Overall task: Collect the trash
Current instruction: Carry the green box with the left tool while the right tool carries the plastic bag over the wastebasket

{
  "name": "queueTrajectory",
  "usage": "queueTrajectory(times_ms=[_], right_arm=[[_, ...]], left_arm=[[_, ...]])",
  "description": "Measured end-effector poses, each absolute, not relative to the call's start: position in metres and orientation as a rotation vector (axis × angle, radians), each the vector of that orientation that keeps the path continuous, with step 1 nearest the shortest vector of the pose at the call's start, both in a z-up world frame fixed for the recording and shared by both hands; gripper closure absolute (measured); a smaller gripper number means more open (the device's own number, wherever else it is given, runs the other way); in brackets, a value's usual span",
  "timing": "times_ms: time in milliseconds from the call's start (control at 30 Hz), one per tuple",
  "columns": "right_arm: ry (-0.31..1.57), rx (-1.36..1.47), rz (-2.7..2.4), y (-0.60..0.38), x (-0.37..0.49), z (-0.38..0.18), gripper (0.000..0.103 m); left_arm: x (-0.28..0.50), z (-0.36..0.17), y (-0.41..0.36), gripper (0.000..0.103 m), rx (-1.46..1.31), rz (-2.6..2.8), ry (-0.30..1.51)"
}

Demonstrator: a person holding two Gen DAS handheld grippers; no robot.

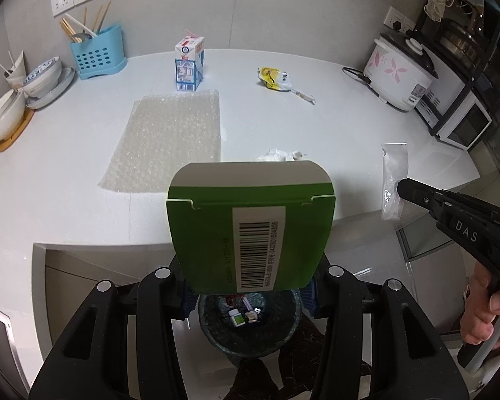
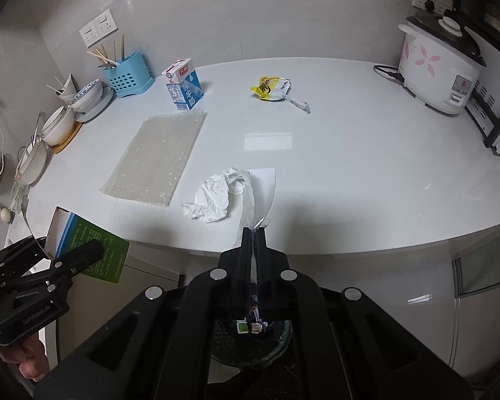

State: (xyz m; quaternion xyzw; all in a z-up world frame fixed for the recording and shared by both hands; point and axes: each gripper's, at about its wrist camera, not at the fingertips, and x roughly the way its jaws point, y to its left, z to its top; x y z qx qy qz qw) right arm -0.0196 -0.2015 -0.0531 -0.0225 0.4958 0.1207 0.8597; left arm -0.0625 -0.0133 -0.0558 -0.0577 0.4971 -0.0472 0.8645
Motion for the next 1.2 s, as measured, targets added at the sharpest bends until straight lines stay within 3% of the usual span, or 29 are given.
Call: queueTrajectory(times_ms=[1200], right_arm=[[1.202, -0.066, 0.312, -0.187, -0.067, -0.195, 0.101]], left_arm=[[-0.087, -0.199, -0.008, 0.056, -0.191, -0.08, 1.176]])
